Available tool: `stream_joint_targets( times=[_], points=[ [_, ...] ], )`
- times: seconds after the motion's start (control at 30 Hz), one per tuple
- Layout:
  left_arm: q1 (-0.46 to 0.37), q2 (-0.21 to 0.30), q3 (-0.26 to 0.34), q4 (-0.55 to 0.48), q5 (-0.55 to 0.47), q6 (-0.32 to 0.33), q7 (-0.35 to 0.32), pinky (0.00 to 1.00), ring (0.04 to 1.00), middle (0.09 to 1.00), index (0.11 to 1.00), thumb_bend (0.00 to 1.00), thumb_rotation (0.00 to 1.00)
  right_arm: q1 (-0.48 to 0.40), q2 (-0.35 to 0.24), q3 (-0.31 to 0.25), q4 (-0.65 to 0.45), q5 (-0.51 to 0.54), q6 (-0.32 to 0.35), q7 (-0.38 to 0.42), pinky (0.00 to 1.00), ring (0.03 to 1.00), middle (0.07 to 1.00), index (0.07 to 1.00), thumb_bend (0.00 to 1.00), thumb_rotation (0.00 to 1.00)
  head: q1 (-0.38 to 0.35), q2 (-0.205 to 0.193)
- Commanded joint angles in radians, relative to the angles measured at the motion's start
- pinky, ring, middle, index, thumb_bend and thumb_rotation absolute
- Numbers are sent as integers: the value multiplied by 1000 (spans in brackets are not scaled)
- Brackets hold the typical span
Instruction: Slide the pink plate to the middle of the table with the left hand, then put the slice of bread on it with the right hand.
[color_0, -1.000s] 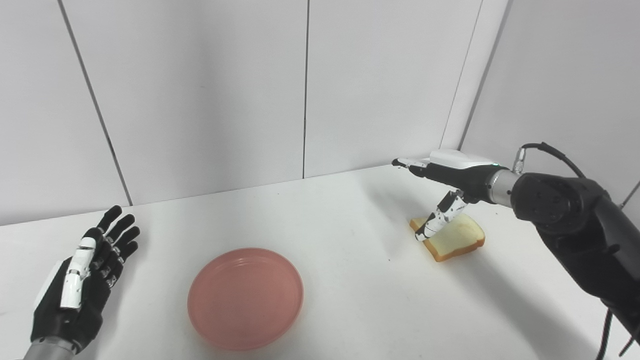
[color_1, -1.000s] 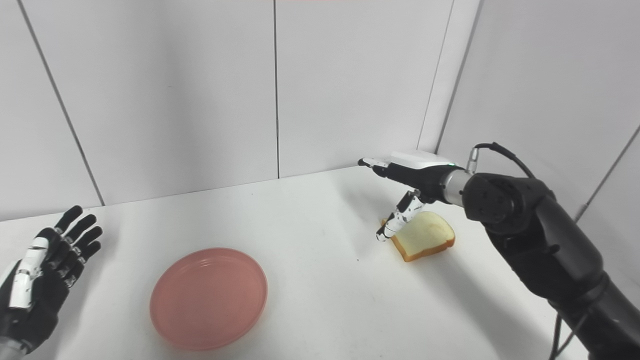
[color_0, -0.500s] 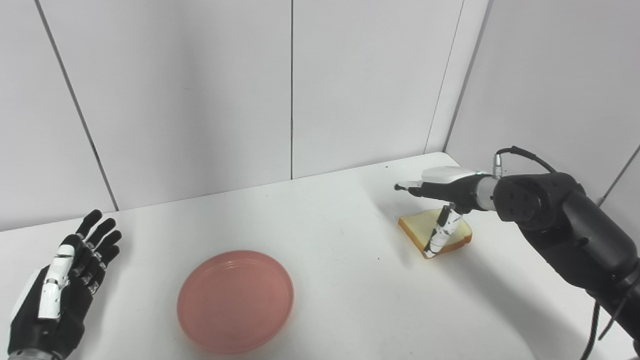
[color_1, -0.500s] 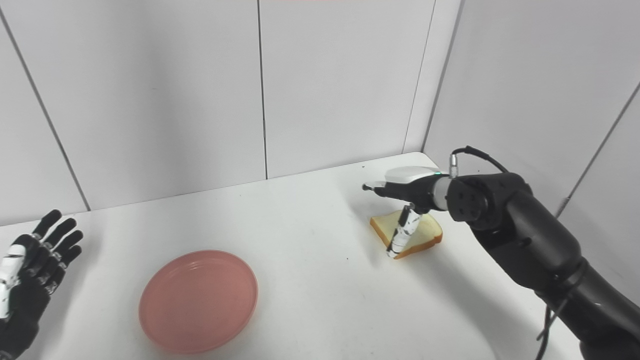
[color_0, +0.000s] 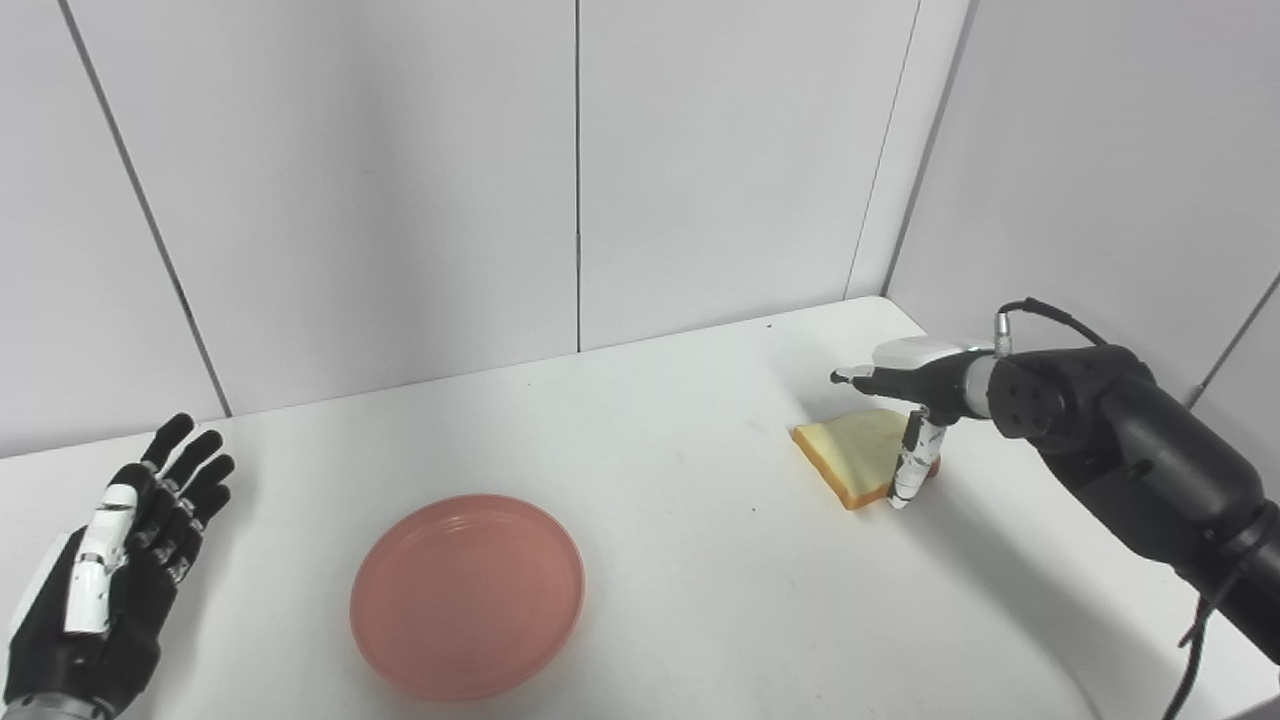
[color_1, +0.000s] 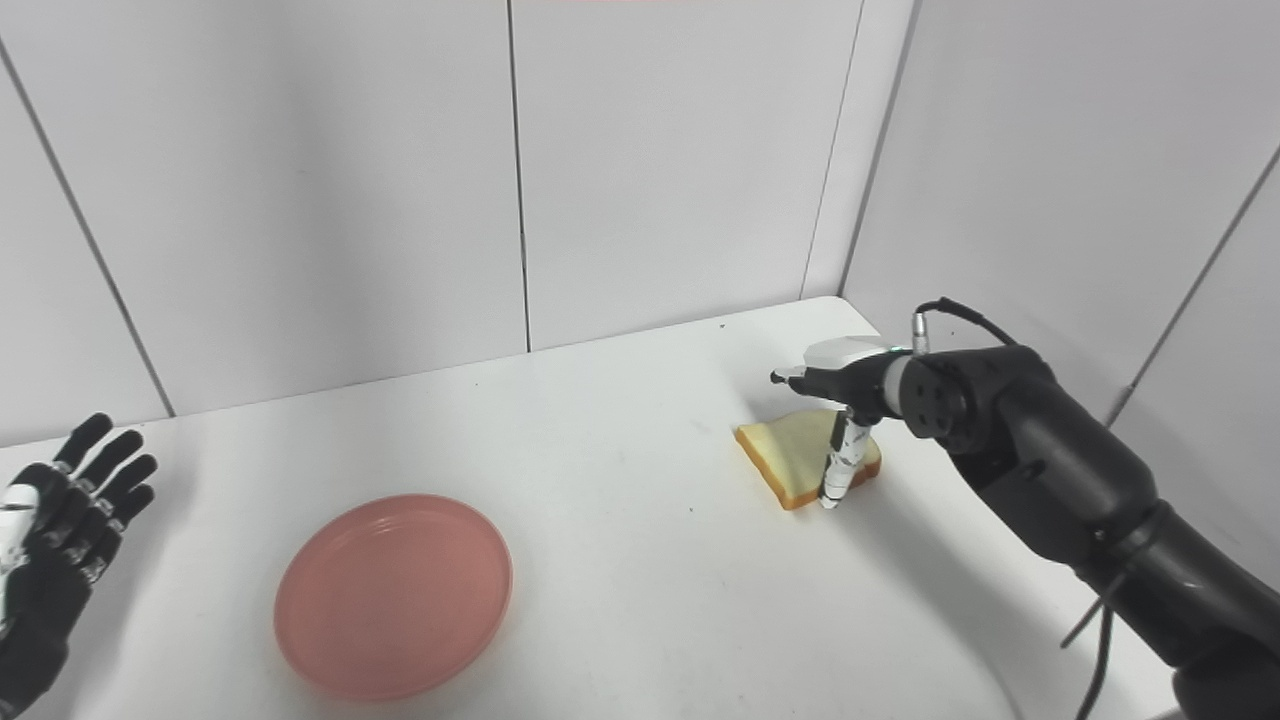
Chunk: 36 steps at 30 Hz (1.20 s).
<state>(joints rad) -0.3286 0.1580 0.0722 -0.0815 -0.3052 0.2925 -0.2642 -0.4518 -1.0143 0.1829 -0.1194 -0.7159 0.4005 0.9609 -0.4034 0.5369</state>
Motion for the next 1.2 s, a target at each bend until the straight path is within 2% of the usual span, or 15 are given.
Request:
stream_joint_targets(
  times=[0.0, 0.07, 0.2, 0.27, 0.4, 0.5, 0.7, 0.77, 0.83, 0.93, 1.0, 1.17],
  points=[
    [-33, 15, 1, -24, -4, -30, -8, 984, 948, 952, 941, 424, 1000, -41, -47, -8, 13, -25, -35, -50, 916, 1000, 1000, 1000, 1000, 175, 1, 3],
    [-32, 14, 0, -30, -6, -23, -7, 985, 948, 951, 942, 418, 1000, -48, -45, -1, 39, -28, -58, -65, 913, 1000, 1000, 1000, 1000, 157, 2, 5],
    [-33, 14, -1, -29, -11, -22, -9, 983, 946, 949, 939, 421, 1000, -67, -29, 12, 84, -34, -63, -81, 905, 1000, 1000, 1000, 1000, 204, 2, 6],
    [-33, 15, -2, -29, -10, -22, -10, 986, 947, 950, 939, 424, 1000, -75, -22, 16, 97, -31, -65, -85, 831, 1000, 1000, 1000, 1000, 220, 2, 6],
    [-31, 14, 1, -36, -16, -15, -9, 985, 946, 949, 938, 426, 1000, -92, -9, 39, 135, -23, -126, -120, 863, 996, 1000, 1000, 1000, 235, 3, 10],
    [-30, 14, 1, -40, -17, -10, -8, 980, 943, 946, 936, 423, 1000, -103, 0, 56, 139, -26, -139, -113, 893, 1000, 1000, 1000, 1000, 236, 4, 13],
    [-30, 13, 2, -48, -22, 5, -6, 969, 936, 939, 929, 422, 1000, -116, 20, 69, 168, -16, -173, -136, 857, 991, 1000, 1000, 1000, 207, 6, 17],
    [-30, 14, 3, -50, -31, 15, -8, 969, 938, 941, 931, 421, 1000, -121, 27, 72, 189, -16, -185, -146, 855, 989, 1000, 1000, 1000, 225, 8, 18],
    [-31, 16, 2, -50, -34, 22, -7, 973, 944, 946, 935, 422, 1000, -129, 38, 80, 210, -29, -171, -143, 872, 997, 1000, 1000, 1000, 244, 8, 17],
    [-31, 16, 3, -57, -35, 32, -2, 973, 944, 947, 938, 420, 1000, -140, 57, 82, 238, -21, -145, -126, 920, 1000, 1000, 1000, 1000, 214, 8, 18],
    [-31, 17, 5, -59, -39, 36, -3, 971, 943, 946, 938, 420, 1000, -144, 67, 91, 255, -30, -155, -134, 930, 1000, 1000, 1000, 1000, 213, 9, 19],
    [-32, 19, 7, -61, -43, 37, -6, 972, 943, 946, 938, 416, 1000, -152, 79, 120, 276, -64, -170, -142, 891, 1000, 1000, 1000, 1000, 222, 9, 22]
  ],
)
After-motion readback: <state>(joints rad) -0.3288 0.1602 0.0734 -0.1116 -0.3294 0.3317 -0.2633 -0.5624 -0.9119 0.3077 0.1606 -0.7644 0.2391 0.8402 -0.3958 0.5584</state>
